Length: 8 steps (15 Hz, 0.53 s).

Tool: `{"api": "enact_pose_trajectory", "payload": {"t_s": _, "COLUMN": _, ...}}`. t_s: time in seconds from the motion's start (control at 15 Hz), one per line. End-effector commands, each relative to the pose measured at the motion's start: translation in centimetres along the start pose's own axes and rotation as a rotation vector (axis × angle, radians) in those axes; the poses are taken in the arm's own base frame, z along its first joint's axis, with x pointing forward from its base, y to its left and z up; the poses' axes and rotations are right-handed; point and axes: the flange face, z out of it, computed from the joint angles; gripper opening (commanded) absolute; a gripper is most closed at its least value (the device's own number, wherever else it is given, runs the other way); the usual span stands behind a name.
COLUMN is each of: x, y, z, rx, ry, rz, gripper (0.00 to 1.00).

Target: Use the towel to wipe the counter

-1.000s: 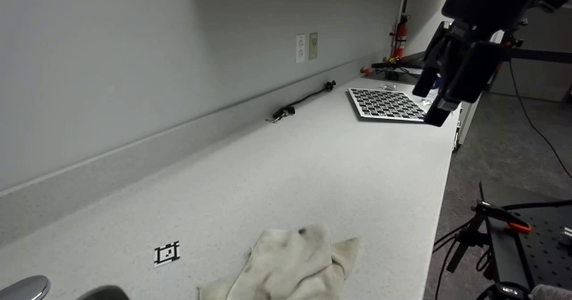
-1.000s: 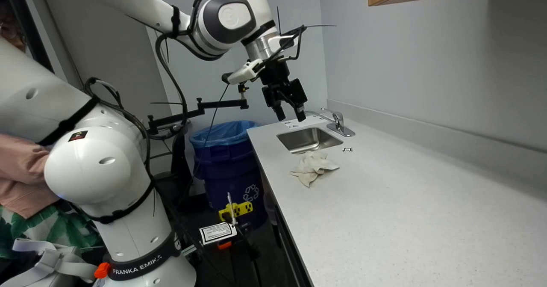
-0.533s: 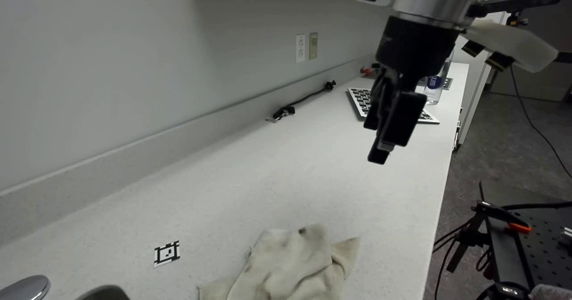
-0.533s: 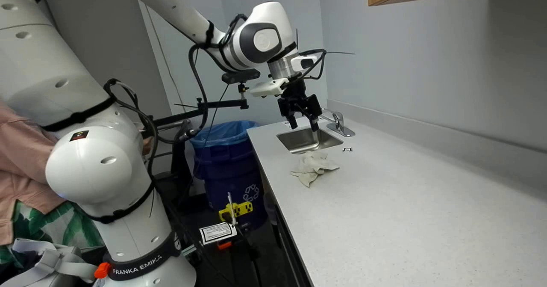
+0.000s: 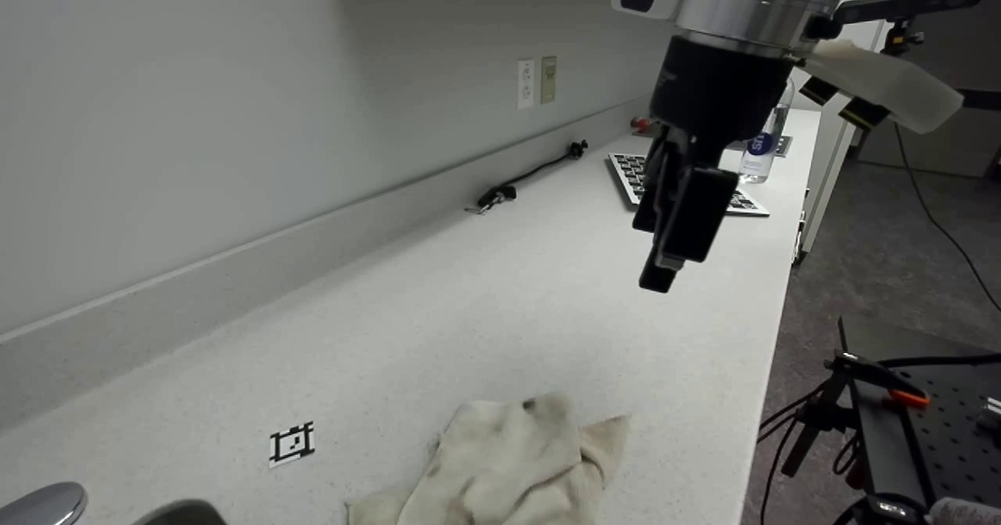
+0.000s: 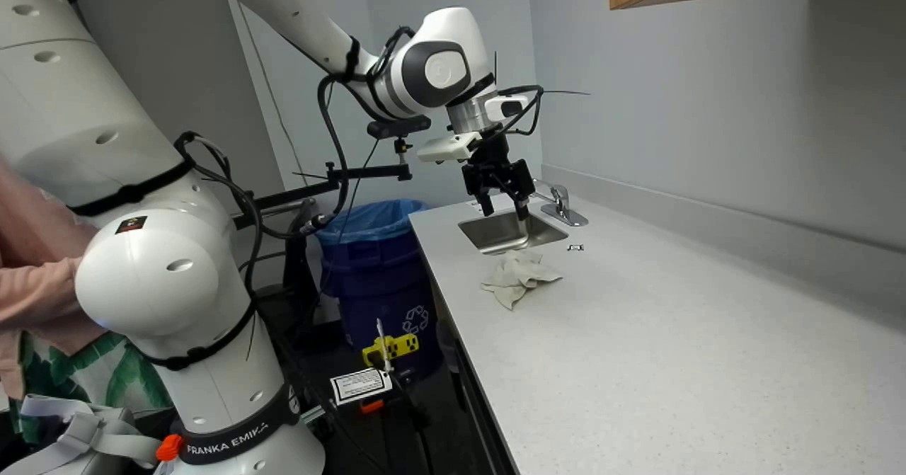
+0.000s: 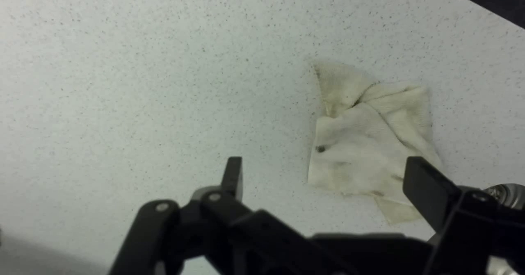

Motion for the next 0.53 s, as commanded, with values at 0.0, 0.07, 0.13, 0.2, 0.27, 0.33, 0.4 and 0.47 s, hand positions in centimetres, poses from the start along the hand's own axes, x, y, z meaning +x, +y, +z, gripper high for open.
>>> {"api": "enact_pose_trajectory", "payload": {"t_s": 0.0, "x": 0.2, "y": 0.1, "z": 0.3, "rx": 0.011, "ry": -0.005, "rz": 0.014, "gripper": 0.99}}
{"api": "enact_pose_trajectory", "payload": {"t_s": 0.07, "x": 0.5, "y": 0.1, "z": 0.8, "rx": 0.019, "ry": -0.008, "rz": 0.025, "gripper": 0.97}}
{"api": "enact_pose_trajectory", "payload": {"t_s": 0.13, "x": 0.7, "y": 0.0, "z": 1.4, "rx": 0.034, "ry": -0.014, "rz": 0.028, "gripper": 0.99}}
{"api": "enact_pose_trajectory", "payload": {"t_s": 0.2, "x": 1.0, "y": -0.4, "z": 2.2, "rx": 0.043, "ry": -0.018, "rz": 0.03, "gripper": 0.99}}
{"api": "enact_pose_trajectory", "payload": {"t_s": 0.27, "x": 1.2, "y": -0.7, "z": 3.0, "rx": 0.047, "ry": -0.022, "rz": 0.035, "gripper": 1.0}}
{"api": "enact_pose_trajectory", "payload": {"t_s": 0.33, "x": 1.5, "y": -1.0, "z": 3.8, "rx": 0.057, "ry": -0.032, "rz": 0.033, "gripper": 1.0}}
{"api": "enact_pose_trajectory", "payload": {"t_s": 0.4, "x": 1.7, "y": -1.3, "z": 4.5, "rx": 0.064, "ry": -0.035, "rz": 0.034, "gripper": 1.0}}
{"api": "enact_pose_trajectory", "payload": {"t_s": 0.47, "x": 2.0, "y": -1.7, "z": 5.4, "rx": 0.081, "ry": -0.044, "rz": 0.04, "gripper": 1.0}}
